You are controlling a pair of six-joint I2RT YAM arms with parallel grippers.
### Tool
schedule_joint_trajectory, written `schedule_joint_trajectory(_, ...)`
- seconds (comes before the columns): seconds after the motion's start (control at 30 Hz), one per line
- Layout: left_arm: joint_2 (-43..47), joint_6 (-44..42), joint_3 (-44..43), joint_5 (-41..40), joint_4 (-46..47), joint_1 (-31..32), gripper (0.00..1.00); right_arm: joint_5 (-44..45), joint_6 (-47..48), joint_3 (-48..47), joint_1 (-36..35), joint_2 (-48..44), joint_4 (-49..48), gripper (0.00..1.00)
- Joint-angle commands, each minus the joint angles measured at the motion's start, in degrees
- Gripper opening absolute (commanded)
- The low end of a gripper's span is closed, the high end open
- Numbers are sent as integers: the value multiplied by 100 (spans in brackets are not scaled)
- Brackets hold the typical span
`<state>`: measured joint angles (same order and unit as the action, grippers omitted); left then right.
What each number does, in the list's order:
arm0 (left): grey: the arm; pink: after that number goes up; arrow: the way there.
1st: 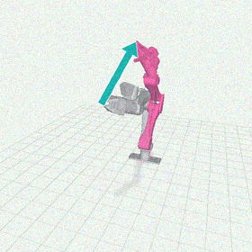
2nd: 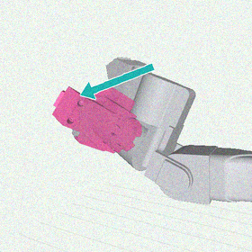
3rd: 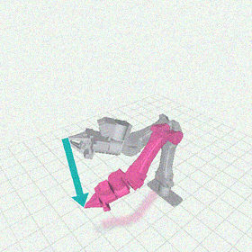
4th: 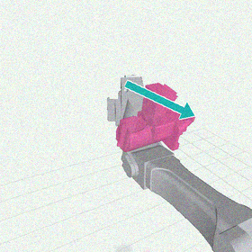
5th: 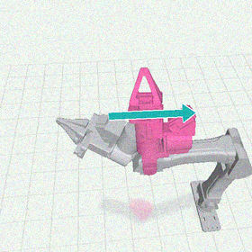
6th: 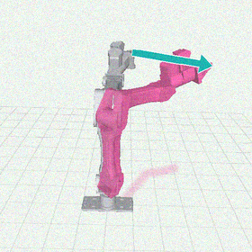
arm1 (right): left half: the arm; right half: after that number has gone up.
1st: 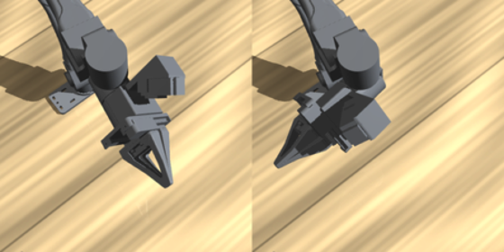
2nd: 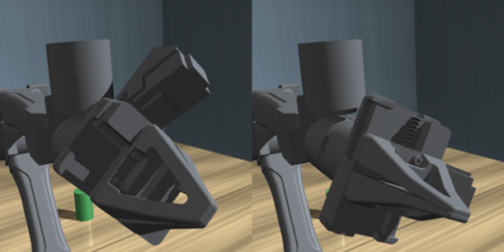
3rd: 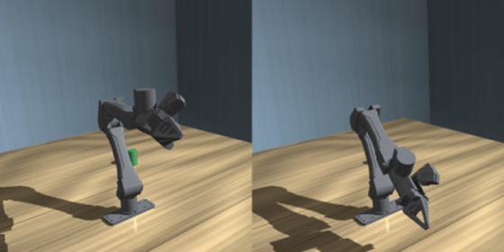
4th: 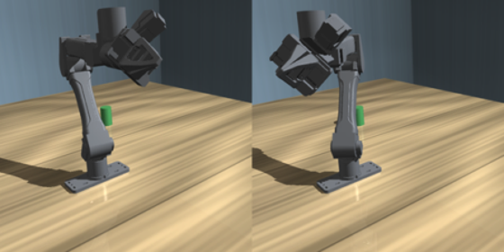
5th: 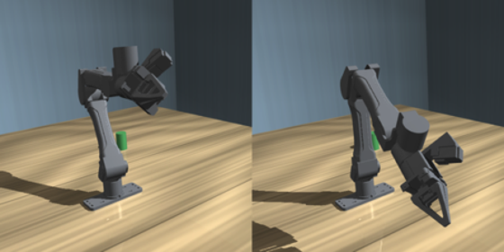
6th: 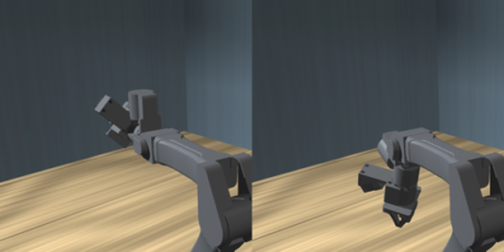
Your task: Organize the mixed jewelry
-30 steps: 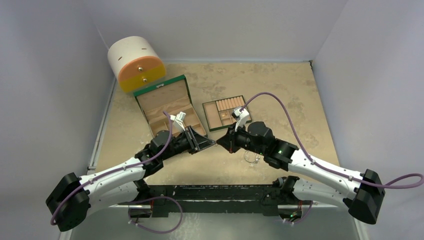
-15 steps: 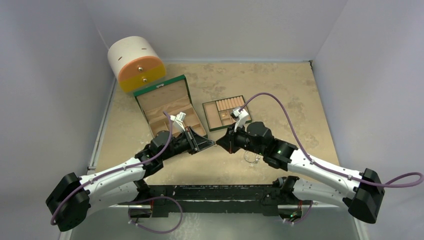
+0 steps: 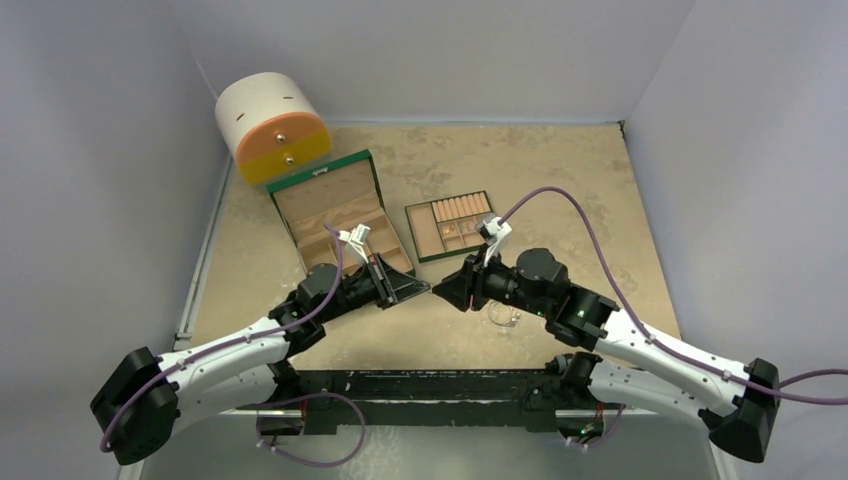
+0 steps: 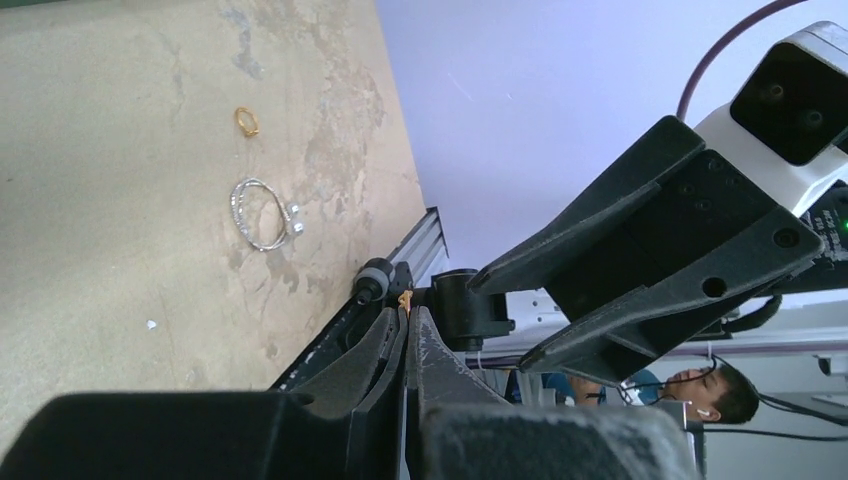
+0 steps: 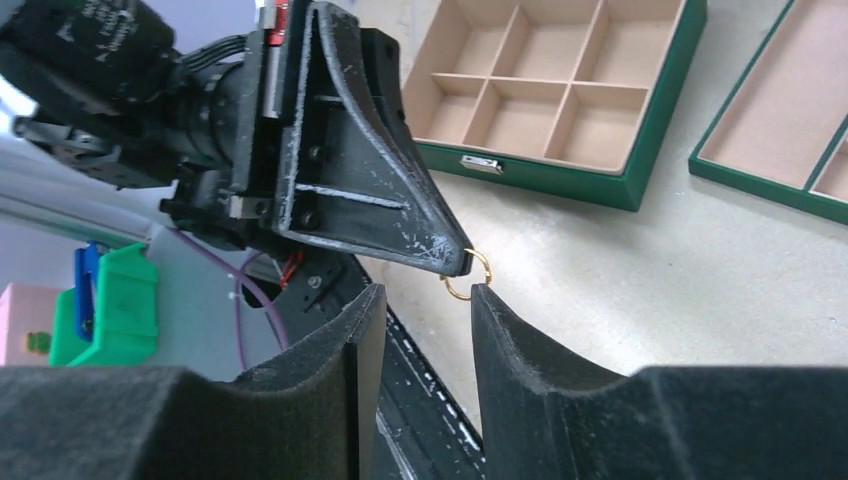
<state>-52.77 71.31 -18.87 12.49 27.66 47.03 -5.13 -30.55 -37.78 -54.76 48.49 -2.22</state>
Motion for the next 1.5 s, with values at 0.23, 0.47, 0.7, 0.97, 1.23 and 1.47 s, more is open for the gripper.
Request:
schedule_joint_trajectory(0.23, 395, -303, 48, 716, 1329, 18, 0, -1068, -81, -402, -10, -475, 111, 41)
schedule_joint_trajectory(0.47, 708, -284, 63, 1013, 1627, 18, 0, -1397, -129, -499, 30, -634, -92, 42)
schedule_joint_trajectory(0.7, 974, -232, 115, 1280, 1864, 17, 0, -1721, -311, -548, 49, -709, -475, 42)
schedule_joint_trajectory(0.97, 1150, -100, 238, 1402, 2158, 26, 0, -2064, -659, -529, 62, -466, -1156, 42)
schedule_joint_trajectory(1.23, 1290, -73, 288, 1466, 2184, 26, 0, -2249, -947, -390, 71, -250, -1735, 38)
schedule_joint_trajectory(1.47, 1390, -64, 283, 1460, 2191, 34, 0, -2265, -996, -359, 88, -245, -1799, 32)
